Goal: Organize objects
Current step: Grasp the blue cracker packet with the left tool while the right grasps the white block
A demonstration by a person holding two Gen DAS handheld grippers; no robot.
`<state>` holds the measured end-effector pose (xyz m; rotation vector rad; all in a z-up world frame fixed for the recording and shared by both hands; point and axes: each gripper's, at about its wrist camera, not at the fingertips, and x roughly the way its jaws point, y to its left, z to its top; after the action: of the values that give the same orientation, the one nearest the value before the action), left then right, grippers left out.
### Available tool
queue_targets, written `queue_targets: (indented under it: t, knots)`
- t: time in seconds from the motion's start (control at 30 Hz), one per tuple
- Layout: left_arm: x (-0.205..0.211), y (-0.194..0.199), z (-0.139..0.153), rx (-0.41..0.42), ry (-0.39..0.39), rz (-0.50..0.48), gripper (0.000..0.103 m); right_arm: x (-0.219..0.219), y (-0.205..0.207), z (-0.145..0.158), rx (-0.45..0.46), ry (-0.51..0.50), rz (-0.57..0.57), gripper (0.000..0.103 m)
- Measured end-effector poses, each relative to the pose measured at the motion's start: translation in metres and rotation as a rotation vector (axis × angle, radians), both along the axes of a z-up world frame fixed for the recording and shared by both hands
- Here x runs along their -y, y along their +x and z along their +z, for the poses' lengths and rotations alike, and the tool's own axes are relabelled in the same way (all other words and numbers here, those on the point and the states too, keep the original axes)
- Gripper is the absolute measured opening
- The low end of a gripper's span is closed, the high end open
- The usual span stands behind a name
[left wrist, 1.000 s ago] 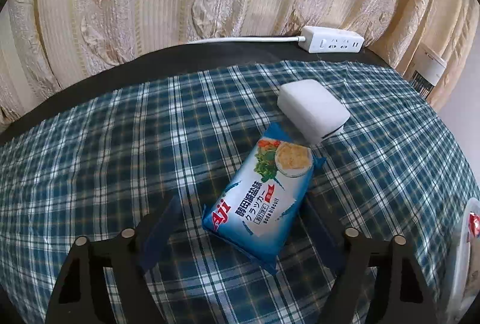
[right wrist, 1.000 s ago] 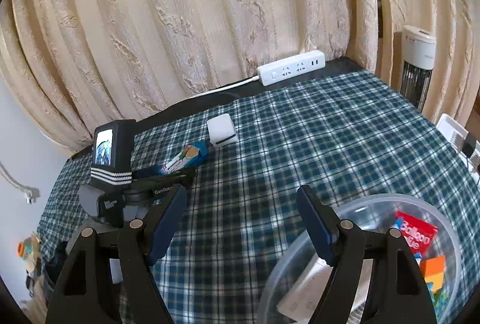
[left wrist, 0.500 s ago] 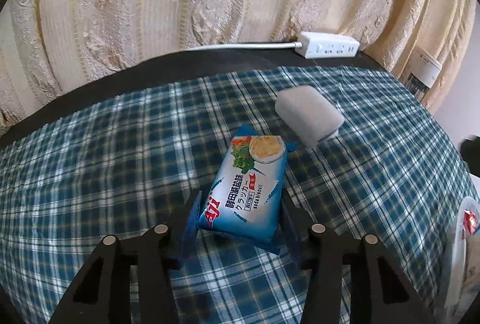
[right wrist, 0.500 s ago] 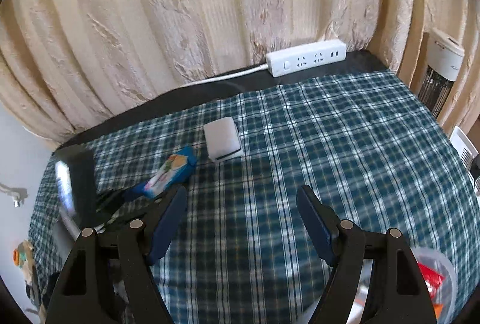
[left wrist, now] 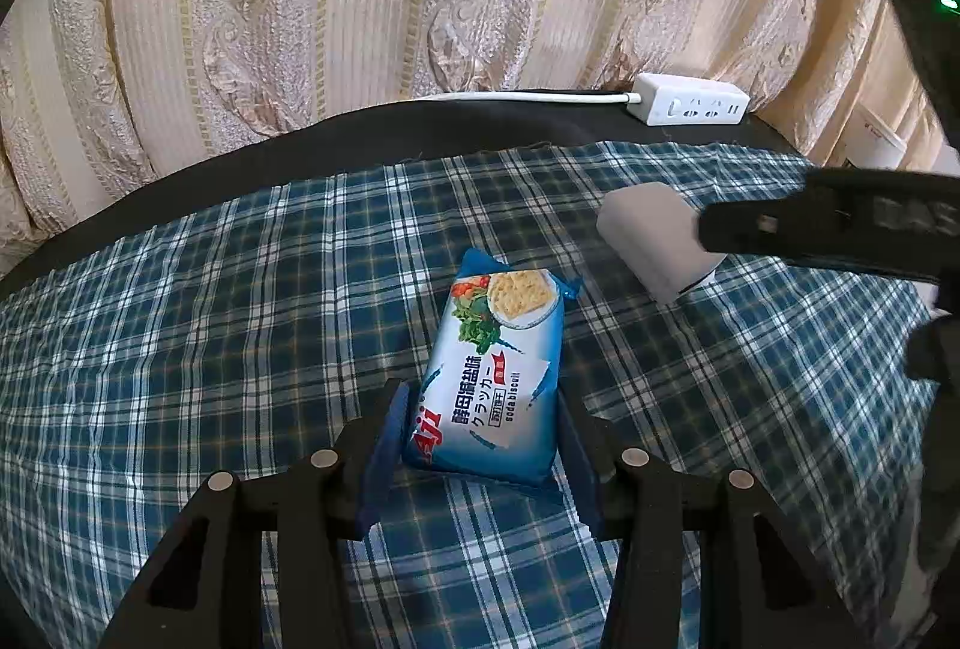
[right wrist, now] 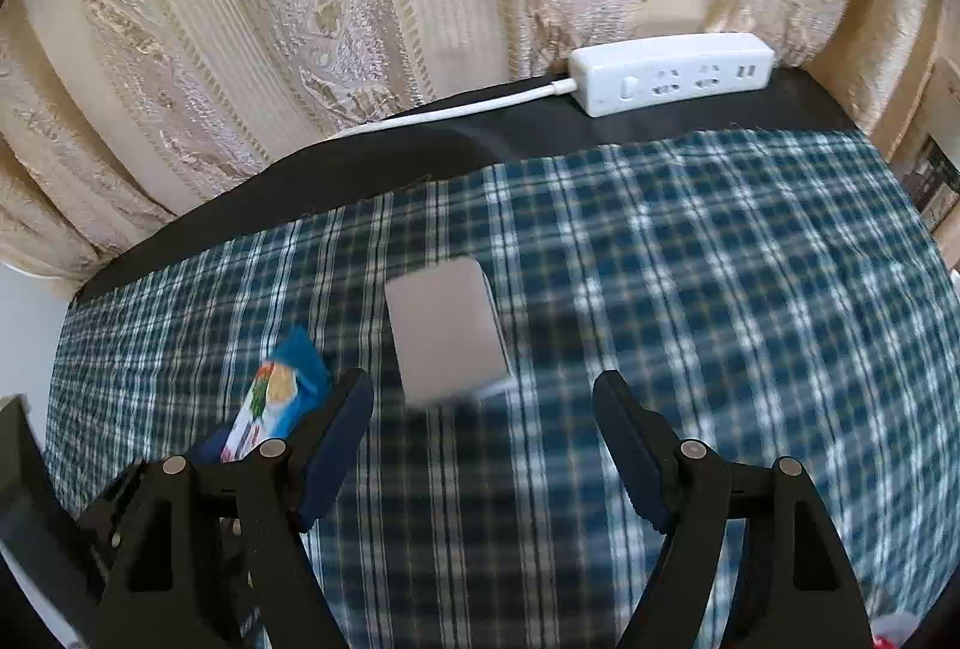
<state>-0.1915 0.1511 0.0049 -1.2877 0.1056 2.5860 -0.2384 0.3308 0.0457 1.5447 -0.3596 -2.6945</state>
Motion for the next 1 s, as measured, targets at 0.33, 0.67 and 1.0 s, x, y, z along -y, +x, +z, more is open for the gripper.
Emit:
queue_targets:
  t: [0.33,0.67,1.0]
  knots:
    - [0.004,-0.004,0.0,0.008,0.005,0.027,0.051,0.011,-0.026,-0.011,0.016,0.024,0.047,0.077]
    - [0.009,-0.005,0.003,0.012,0.008,0.042,0.051,0.023,-0.032,-0.031,0.056,0.08,0.088,0.05]
    - [0.008,-0.006,0.007,0.009,0.017,0.04,0.051,0.025,-0.019,-0.012,0.008,0.111,0.092,0.046]
